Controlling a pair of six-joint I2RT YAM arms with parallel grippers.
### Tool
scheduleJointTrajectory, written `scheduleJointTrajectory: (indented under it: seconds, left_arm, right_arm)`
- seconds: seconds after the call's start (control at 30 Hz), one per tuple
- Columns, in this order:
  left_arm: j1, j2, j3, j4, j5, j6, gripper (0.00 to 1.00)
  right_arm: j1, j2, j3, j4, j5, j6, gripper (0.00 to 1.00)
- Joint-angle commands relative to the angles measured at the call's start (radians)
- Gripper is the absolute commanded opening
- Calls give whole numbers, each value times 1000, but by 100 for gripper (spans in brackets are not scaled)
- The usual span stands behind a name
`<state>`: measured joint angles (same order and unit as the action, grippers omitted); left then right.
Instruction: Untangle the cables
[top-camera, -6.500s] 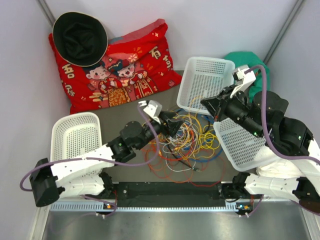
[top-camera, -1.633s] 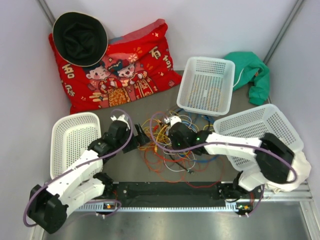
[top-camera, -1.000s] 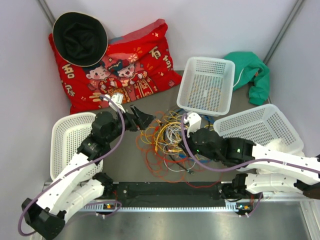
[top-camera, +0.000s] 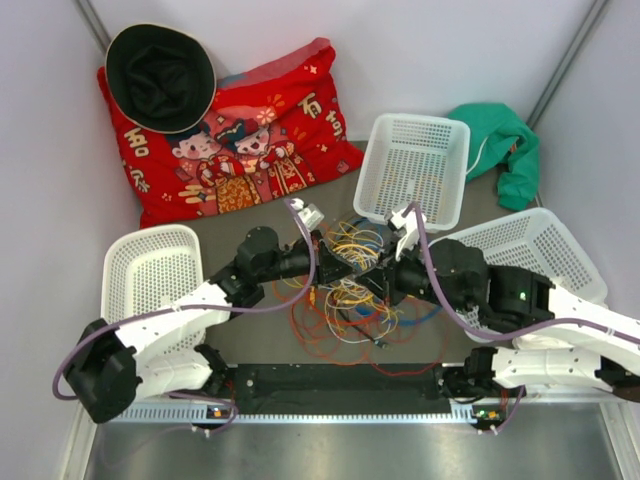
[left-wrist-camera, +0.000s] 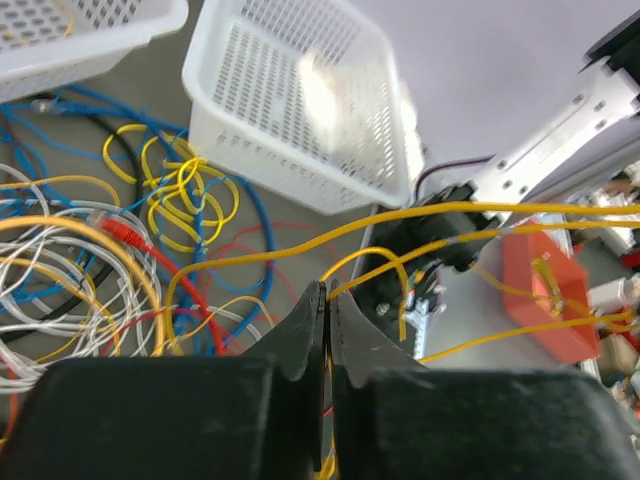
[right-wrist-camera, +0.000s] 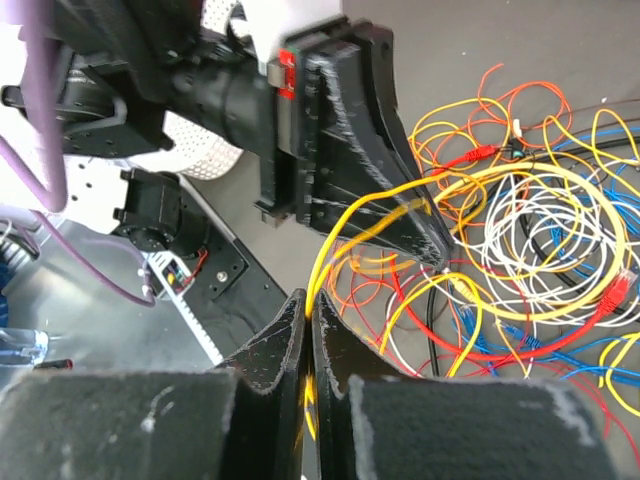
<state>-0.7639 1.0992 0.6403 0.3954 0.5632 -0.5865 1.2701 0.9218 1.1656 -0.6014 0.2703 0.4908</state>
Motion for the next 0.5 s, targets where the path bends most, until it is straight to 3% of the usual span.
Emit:
scheduleJointTrajectory:
  seconds: [0.0,0.03,0.13,0.3,0.47]
  left_arm:
    - [-5,13,82,-7,10,16,0]
    - [-5,1,91,-33,4,19,0]
    - [-3,-77,136,-174,-97,43,0]
    - [-3,-160,265,-418,-233,112,0]
    - [-3,-173,351,-487,-261,145,0]
  right_arm:
    - [14,-52,42,-24,44,8,15]
    - [15,-60,43,-31,65,8,42]
    - [14,-89,46,-67,127,2,69]
    - [14,-133,42,-95,199,-29,76]
    - [14,-117,22,3,172,-61,75]
